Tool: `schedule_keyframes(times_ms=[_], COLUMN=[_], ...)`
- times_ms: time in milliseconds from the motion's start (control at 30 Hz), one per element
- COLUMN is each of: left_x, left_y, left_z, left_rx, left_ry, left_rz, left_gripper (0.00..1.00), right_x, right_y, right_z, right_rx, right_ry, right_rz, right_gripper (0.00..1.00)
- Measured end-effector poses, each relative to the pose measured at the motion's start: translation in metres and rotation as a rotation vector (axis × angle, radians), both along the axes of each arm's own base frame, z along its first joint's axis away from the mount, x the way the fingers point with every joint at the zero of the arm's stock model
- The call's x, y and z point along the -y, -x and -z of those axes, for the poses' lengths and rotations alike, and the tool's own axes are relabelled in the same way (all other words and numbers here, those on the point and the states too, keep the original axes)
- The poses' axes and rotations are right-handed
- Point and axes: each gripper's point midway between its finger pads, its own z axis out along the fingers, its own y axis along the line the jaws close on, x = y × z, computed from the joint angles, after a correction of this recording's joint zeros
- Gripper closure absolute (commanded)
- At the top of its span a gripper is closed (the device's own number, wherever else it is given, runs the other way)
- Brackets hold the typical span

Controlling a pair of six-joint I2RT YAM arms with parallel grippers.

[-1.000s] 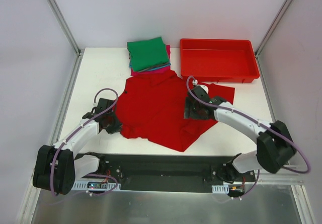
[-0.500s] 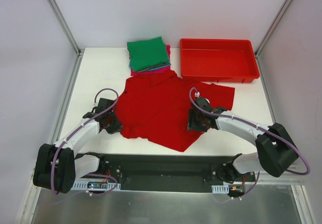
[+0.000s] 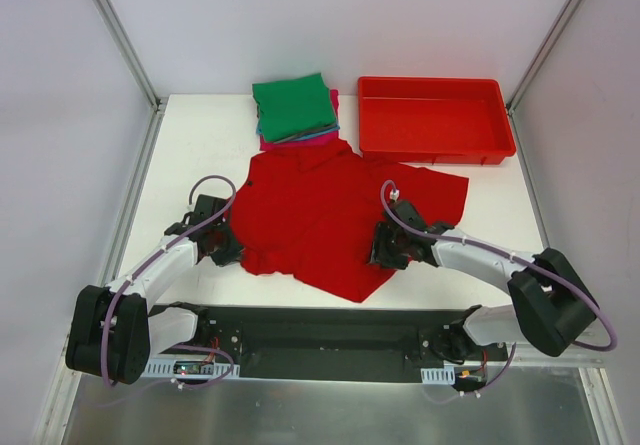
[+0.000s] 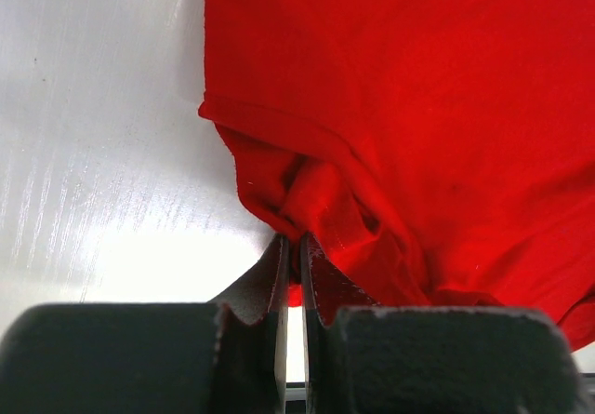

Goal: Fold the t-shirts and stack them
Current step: Flatten out the tshirt

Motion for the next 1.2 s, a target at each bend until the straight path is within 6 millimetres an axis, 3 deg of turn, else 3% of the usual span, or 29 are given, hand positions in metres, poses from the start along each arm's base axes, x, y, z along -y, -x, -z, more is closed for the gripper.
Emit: schedule_keyframes(times_ms=[133,267,467,833,967,1200], left_x=[0.000,0.000,0.000,0.000,0.001,0.006], left_y=[0.000,0.000,0.000,0.000,-0.001,-0.007], left_z=[0.000,0.000,0.000,0.000,-0.002,-0.021], left_rx=[0.002,0.002,0.002,0.004,0.012,0.099], left_ry=[0.002,0.002,0.002,-0.002,0.001,0.039], left_rz=[0.001,0.001,0.002,0.011,0.015,0.025], left_gripper=[1.00,1.00,1.00,1.00,1.00,1.00], right_x=[-0.001,0.001,0.013,0.014,0.020,0.035], right_y=[0.000,-0.002,-0.005,-0.017,-0.023,-0.057], right_z=[0.000,0.002,0.001,-0.036,-0.046,-0.103], right_rx=[0.001,0.003,0.031,0.197,0.332,0.669], right_ry=[-0.011,0.000,0.052,-0.021,-0.043,-0.040], right_rz=[0.016,0.032,0.067,0.065,0.034,0.062], right_gripper=[0.67,0.85,0.99,1.00,0.99,1.00])
